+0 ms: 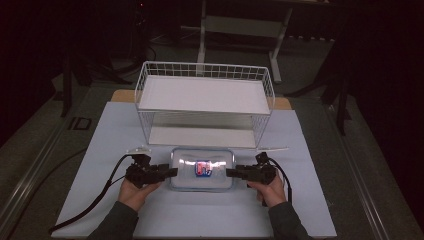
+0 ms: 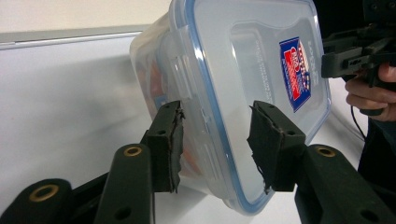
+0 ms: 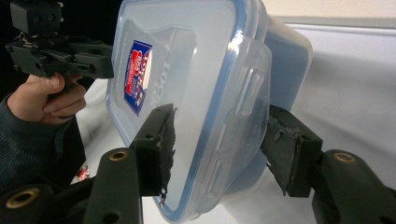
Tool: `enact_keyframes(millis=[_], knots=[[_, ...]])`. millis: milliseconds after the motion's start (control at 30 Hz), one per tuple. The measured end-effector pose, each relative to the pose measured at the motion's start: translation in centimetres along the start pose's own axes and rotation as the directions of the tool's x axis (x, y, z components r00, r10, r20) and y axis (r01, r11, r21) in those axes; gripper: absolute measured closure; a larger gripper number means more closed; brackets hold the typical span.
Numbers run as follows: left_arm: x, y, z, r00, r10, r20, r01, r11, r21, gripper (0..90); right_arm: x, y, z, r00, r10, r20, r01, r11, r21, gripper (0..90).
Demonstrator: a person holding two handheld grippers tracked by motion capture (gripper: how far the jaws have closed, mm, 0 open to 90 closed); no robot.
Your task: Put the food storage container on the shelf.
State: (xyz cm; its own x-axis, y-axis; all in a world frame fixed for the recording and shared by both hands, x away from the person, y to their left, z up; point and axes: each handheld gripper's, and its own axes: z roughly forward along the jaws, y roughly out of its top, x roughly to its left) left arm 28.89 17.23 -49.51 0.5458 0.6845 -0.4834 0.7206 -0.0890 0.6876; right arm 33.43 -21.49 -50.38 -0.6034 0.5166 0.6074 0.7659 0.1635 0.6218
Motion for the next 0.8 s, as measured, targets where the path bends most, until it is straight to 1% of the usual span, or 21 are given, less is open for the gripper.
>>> enact_keyframes(millis=[67,133,233,300,367,400,500,567,667,767,800], knots=[[-0.07,-0.12,-0.13,1.0000,0.003,-0.003,-0.003,1.0000,0.002,56.4,0.00,-0.16,-0.03,1.0000,-0.002,-0.004,0.002,1.000,0.004,46.1],[-0.08,-0.26,-0.22,1.0000,0.001,-0.002,-0.001,1.0000,0.001,57.4,-0.05,-0.45,-0.03,0.9999,0.011,-0.013,-0.011,1.000,0.020,46.1],[-0.11,-0.32,-0.30,0.9999,0.014,0.002,-0.014,0.9999,0.003,57.7,0.11,-0.75,-0.09,0.9996,-0.025,-0.010,0.026,0.999,0.022,46.1],[-0.09,-0.32,-0.29,0.9997,0.022,0.004,-0.022,0.9997,0.003,57.3,0.19,-0.77,-0.11,0.9993,-0.037,-0.008,0.037,0.999,0.022,46.1],[-0.10,-0.30,-0.23,0.9995,0.030,0.003,-0.030,0.9995,0.004,54.9,0.17,-0.80,-0.09,0.9991,-0.042,-0.009,0.042,0.999,0.017,46.2],[-0.06,-0.29,-0.06,0.9993,0.038,0.003,-0.038,0.9993,-0.003,54.9,0.13,-0.81,-0.08,0.9989,-0.045,-0.010,0.046,0.999,0.015,46.2],[0.12,-0.25,0.17,0.9994,0.034,-0.001,-0.034,0.9993,-0.013,46.4,0.11,-0.81,0.01,0.9986,-0.051,-0.012,0.051,0.999,0.009,46.6],[0.29,-0.22,0.18,0.9992,0.039,-0.007,-0.039,0.9991,-0.016,42.8,0.09,-0.82,0.01,0.9984,-0.055,-0.014,0.056,0.998,0.008,47.0],[0.52,-0.24,0.23,0.9994,0.034,-0.013,-0.034,0.9993,-0.015,36.1,0.17,-0.84,0.01,0.9980,-0.062,-0.010,0.062,0.998,0.007,47.1],[0.67,-0.32,0.28,0.9995,0.031,-0.002,-0.031,0.9994,-0.018,34.0,0.24,-0.86,0.00,0.9975,-0.070,-0.007,0.070,0.998,0.007,47.2],[0.87,-0.34,0.32,0.9996,0.026,0.012,-0.026,0.9995,-0.018,33.4,0.25,-0.87,0.00,0.9971,-0.076,-0.007,0.076,0.997,0.006,47.2]])
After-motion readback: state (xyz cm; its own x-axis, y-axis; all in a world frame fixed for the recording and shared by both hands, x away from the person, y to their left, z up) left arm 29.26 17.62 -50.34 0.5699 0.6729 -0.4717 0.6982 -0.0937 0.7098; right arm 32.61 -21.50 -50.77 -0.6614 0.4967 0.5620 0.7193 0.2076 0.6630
